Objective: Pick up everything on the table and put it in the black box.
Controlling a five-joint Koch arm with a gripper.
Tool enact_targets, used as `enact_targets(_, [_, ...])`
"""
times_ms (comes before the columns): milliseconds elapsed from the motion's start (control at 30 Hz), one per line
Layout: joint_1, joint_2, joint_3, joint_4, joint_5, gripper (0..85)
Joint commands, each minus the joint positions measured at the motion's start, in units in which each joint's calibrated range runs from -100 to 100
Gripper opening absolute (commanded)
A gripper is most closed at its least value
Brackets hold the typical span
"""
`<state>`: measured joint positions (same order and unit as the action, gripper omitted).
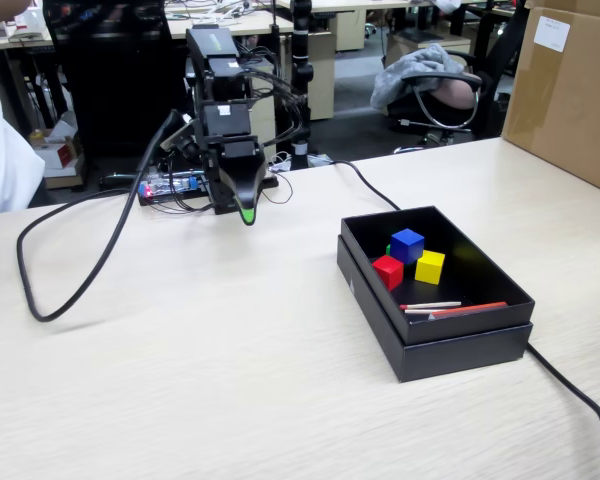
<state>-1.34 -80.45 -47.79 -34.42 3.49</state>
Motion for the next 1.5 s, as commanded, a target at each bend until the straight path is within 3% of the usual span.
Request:
enact_targets(0, [-0.1,-8.0,-4.5,7.2,-0.6,52.3])
enact_targets(333, [-0.2,-17.8,-27.1,26.3,-4.5,53.1])
enact_targets(667, [-0.2,-18.6,-44.2,37.1,-6.4,52.9])
enact_targets(867, [0.5,-18.4,-49.3,36.7,-5.9,48.8])
enact_targets(1467, [0.4,-18.4,-49.3,36.6,-6.1,48.9])
